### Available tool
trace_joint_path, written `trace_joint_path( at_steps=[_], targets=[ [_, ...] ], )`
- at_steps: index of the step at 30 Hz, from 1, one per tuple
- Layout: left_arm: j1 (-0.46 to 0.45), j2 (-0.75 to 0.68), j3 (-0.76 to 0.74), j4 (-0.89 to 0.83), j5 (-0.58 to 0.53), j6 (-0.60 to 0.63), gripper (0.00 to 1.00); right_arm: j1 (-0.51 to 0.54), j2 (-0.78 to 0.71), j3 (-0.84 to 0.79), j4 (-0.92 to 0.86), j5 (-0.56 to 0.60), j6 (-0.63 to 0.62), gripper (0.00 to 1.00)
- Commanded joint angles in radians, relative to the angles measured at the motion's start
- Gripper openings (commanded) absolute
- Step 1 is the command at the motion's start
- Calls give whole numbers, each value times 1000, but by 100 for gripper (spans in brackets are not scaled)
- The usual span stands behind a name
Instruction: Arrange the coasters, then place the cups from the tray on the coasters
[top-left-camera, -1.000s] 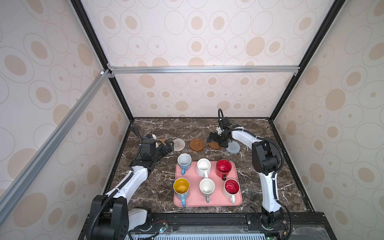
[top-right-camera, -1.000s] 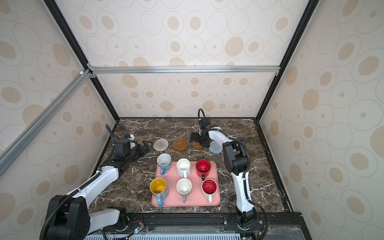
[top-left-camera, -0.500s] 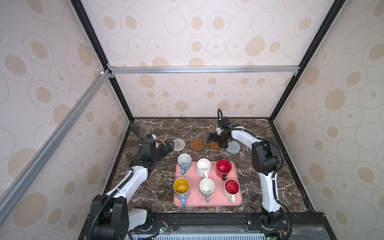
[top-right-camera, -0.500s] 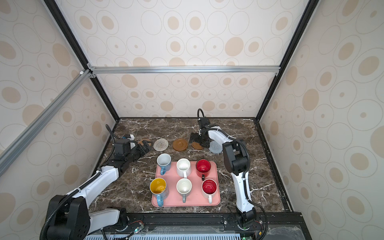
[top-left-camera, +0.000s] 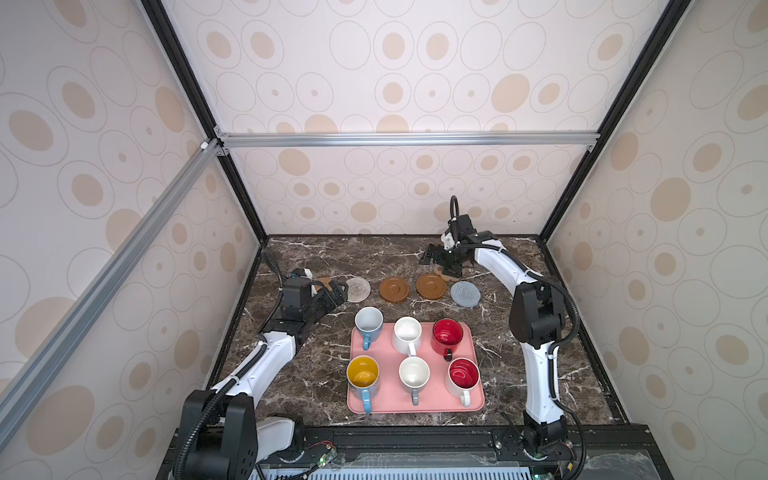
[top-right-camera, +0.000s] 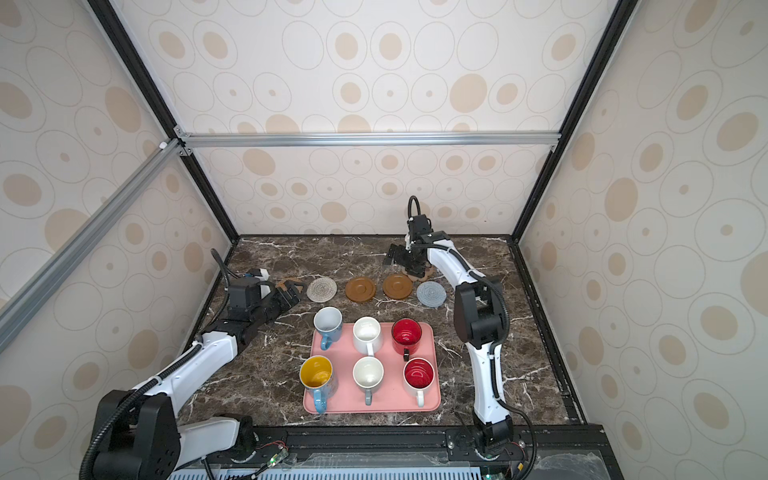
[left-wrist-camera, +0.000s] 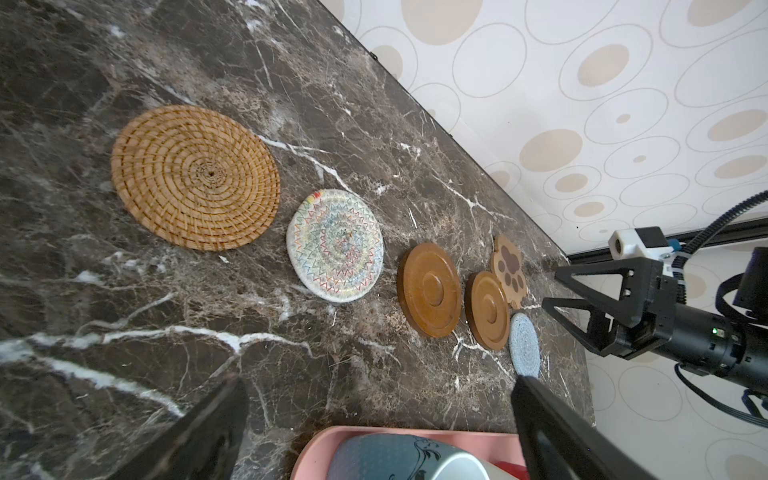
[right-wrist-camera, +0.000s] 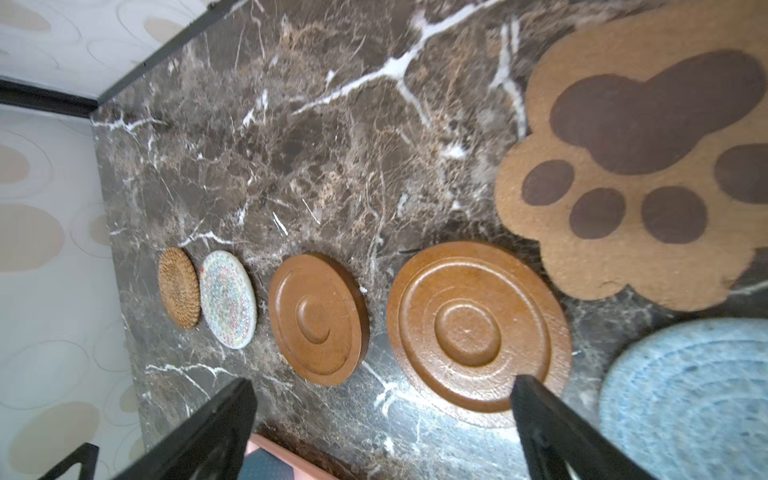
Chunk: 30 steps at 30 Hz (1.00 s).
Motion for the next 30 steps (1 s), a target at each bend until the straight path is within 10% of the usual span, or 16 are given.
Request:
trace_joint_path(
  at_steps=[1, 30],
  targets=[
    [7, -14, 39, 1, 7, -6, 100, -40, 43, 29, 63, -103, 44, 100],
    [7, -87, -53, 39, 12, -50, 100, -49, 358, 296, 165, -277, 184, 100]
  ],
)
